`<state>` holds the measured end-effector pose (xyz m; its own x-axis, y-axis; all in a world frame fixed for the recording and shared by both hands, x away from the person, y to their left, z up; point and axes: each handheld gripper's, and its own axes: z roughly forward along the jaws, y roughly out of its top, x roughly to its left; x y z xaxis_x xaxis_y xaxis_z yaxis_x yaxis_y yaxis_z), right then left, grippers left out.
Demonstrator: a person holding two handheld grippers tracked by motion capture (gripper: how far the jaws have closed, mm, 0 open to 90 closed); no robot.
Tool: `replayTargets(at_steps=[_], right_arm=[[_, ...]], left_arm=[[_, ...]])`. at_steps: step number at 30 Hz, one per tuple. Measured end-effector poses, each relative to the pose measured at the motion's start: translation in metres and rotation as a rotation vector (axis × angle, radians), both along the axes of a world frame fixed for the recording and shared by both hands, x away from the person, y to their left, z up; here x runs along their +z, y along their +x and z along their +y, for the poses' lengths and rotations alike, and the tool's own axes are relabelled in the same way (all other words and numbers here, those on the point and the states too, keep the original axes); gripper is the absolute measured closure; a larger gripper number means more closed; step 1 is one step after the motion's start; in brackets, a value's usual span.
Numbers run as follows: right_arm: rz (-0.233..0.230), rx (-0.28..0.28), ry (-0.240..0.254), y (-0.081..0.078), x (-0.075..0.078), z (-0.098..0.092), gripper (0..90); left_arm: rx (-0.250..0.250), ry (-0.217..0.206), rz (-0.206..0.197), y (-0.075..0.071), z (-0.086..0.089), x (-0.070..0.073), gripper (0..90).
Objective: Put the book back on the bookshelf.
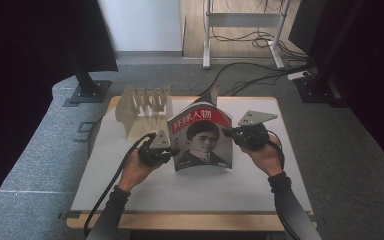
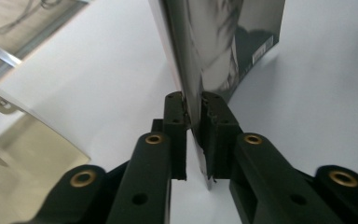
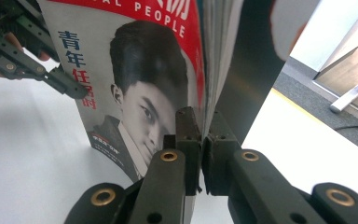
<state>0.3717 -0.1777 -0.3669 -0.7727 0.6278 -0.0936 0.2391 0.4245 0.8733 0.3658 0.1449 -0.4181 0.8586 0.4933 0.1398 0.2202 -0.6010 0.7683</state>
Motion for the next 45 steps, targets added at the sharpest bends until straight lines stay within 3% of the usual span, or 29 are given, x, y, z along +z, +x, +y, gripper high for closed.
replayTargets(at_steps=[3,7,16,20,23,25,27,32,45], right_arm=[[-0.002,0.003,-0.002,-0.001,-0.001,-0.001,84.9],[0.0,0.003,0.005,-0.002,-0.002,-0.004,84.7],[-0.003,0.003,0.013,-0.004,-0.004,-0.006,84.5],[-0.006,0.004,0.015,-0.005,-0.005,-0.007,84.4],[-0.008,-0.003,0.018,-0.005,-0.006,-0.009,82.9],[-0.009,-0.023,0.019,-0.005,-0.007,-0.012,79.1],[-0.008,-0.045,0.016,-0.006,-0.009,-0.016,73.9],[0.005,-0.091,0.021,-0.008,-0.018,-0.031,58.8],[0.06,-0.194,-0.004,-0.014,-0.068,-0.057,28.9]], left_arm=[[-0.004,-0.064,0.002,0.001,0.003,0.011,73.2],[-0.007,-0.101,-0.006,0.002,0.004,0.031,70.4],[-0.017,-0.101,-0.025,0.008,-0.008,0.068,68.3],[0.001,-0.075,-0.036,0.01,-0.016,0.07,78.2],[0.007,-0.083,-0.021,0.012,-0.016,0.07,83.5],[0.003,-0.089,-0.017,0.013,-0.015,0.07,85.6],[0.012,-0.083,-0.039,0.013,-0.014,0.07,86.4],[-0.002,-0.101,-0.017,0.015,-0.01,0.07,86.6],[0.029,-0.102,-0.005,0.014,0.0,0.075,86.9]])
